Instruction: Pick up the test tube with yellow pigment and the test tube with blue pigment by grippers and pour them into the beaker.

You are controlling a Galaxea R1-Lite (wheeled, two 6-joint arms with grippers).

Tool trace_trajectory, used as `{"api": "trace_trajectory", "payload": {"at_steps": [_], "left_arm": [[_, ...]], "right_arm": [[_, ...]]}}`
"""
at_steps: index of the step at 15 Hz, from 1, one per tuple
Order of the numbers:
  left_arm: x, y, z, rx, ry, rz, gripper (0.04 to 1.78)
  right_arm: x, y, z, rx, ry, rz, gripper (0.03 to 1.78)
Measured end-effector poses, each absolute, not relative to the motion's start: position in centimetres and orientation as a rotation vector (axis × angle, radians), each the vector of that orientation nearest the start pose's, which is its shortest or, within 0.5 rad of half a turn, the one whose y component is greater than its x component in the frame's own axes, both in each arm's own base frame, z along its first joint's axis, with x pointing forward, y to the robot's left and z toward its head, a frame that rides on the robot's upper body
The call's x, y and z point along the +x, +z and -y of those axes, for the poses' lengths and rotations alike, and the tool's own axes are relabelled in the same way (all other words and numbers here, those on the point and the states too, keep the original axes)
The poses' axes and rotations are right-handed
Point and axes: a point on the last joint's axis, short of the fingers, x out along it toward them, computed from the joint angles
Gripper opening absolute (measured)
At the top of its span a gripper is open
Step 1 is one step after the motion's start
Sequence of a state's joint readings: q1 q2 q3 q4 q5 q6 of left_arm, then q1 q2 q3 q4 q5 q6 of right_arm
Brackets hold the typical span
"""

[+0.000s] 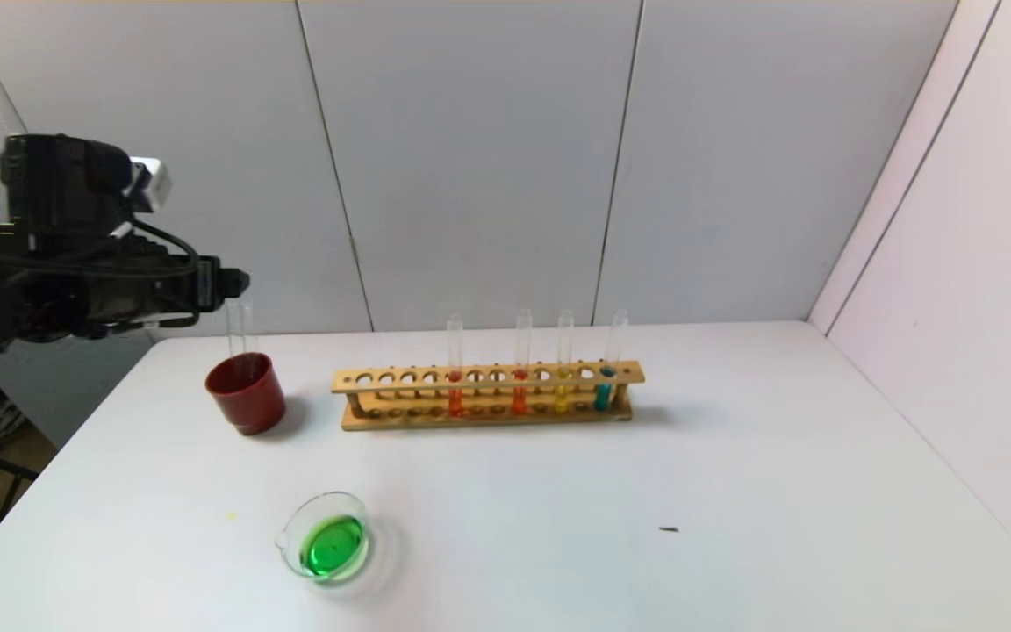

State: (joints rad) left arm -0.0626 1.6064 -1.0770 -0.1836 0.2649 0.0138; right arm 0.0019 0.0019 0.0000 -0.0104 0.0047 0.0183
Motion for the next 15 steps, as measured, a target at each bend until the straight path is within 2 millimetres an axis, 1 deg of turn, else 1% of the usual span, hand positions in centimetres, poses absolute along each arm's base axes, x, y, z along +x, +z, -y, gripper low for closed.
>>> {"api": "trace_trajectory", "payload": {"at_steps": [2, 4, 7, 10, 12, 13, 15], "left_arm": [[25.2, 25.9, 1.0, 0.086, 0.181, -0.282, 1.75], [20.7, 27.0, 0.8, 0.106, 0.170, -0.223, 1.75], [13.7, 27.3, 0.4, 0.126, 0.147, -0.165, 1.75], [7.0, 26.2, 0.0, 0.130, 0.138, -0.121, 1.75], [3.4, 24.6, -0.3, 0.131, 0.160, -0.100, 1.75], [1.8, 23.6, -0.4, 0.131, 0.181, -0.089, 1.75], [-0.5, 21.6, -0.7, 0.130, 0.248, -0.073, 1.75]], "right_arm": [[-2.3, 7.7, 0.0, 0.018, 0.006, 0.008, 1.74], [-2.3, 7.7, 0.0, 0.018, 0.006, 0.008, 1.74], [-2.3, 7.7, 0.0, 0.018, 0.006, 0.008, 1.74], [-2.3, 7.7, 0.0, 0.018, 0.007, 0.008, 1.74], [-2.3, 7.7, 0.0, 0.018, 0.007, 0.008, 1.74], [-2.3, 7.7, 0.0, 0.018, 0.006, 0.008, 1.74], [-2.3, 7.7, 0.0, 0.018, 0.006, 0.008, 1.74]]}}
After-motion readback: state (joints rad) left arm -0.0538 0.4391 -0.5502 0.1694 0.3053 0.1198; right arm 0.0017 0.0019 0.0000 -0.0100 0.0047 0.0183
